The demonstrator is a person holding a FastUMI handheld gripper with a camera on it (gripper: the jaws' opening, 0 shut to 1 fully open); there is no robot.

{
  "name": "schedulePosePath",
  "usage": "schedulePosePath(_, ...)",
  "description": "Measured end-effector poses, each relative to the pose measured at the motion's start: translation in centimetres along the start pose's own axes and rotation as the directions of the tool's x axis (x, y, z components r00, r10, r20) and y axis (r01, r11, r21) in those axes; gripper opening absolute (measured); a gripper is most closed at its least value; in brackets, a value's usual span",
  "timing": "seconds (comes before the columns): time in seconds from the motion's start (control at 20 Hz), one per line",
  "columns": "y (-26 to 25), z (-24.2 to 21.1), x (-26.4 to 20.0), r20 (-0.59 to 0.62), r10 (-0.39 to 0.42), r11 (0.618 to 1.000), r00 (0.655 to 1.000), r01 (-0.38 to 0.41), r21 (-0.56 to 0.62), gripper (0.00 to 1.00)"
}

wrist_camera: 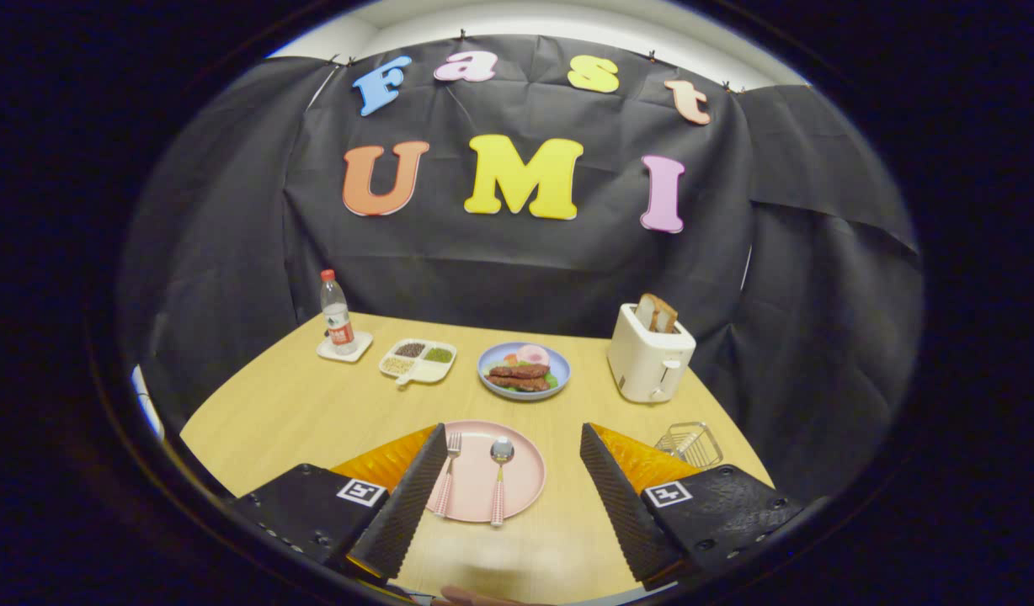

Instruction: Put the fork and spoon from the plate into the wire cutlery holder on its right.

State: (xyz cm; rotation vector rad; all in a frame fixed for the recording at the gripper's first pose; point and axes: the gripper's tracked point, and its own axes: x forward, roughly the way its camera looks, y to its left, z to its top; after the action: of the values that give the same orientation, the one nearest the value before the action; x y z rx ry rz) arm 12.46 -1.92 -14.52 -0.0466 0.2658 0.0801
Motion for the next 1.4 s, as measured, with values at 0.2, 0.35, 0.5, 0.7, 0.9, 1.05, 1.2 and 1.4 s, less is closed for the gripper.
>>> schedulePosePath(0.2, -0.2, -4.1, 4.4, -0.127, 0.024, 1.0, 0.992, -0.024, 0.005, 0.94)
schedulePosePath(0.35, 0.0, -6.7, 7.1, -0.216, 0.046, 0.999, 0.975, -0.041, 0.028, 0.92)
schedulePosePath(0.5, 0.7, -8.6, 9.2, -0.286, 0.071, 0.997, 0.955, -0.063, 0.037, 0.86)
schedulePosePath(0.7, 1.8, -11.8, 11.0, -0.38, 0.088, 0.996, 0.921, -0.08, 0.036, 0.69)
schedulePosePath(0.9, 1.8, -14.0, 12.2, -0.444, 0.065, 0.997, 0.894, -0.045, 0.056, 0.53)
schedulePosePath(1.05, 2.2, -14.9, 13.0, -0.475, 0.064, 0.997, 0.878, -0.035, 0.07, 0.4)
schedulePosePath(1.2, 2.5, -15.8, 13.3, -0.505, 0.06, 0.997, 0.861, -0.023, 0.079, 0.27)
schedulePosePath(1.4, 2.6, -15.9, 13.2, -0.502, 0.047, 0.997, 0.863, -0.013, 0.071, 0.13)
